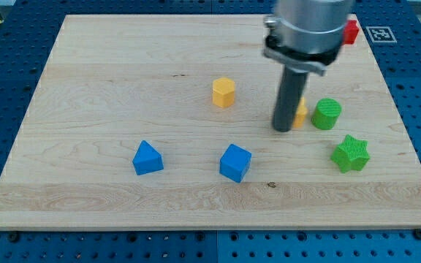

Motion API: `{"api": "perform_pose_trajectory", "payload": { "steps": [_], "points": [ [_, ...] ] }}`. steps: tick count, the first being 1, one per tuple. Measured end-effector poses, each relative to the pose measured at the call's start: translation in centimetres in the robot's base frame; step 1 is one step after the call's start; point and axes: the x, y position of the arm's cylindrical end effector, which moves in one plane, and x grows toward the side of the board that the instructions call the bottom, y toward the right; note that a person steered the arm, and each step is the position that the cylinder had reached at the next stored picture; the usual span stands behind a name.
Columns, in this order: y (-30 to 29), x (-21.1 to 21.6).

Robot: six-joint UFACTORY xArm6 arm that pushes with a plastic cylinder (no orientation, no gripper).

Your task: Nudge the green circle down

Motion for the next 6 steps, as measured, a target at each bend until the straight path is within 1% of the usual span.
{"api": "perform_pose_trajectory", "payload": {
  "steps": [1, 3, 4, 5, 6],
  "points": [
    [3.8, -2.8],
    [9.0, -7.8],
    [9.7, -7.7],
    [9.6, -5.0],
    [7.5, -4.3]
  ]
}}
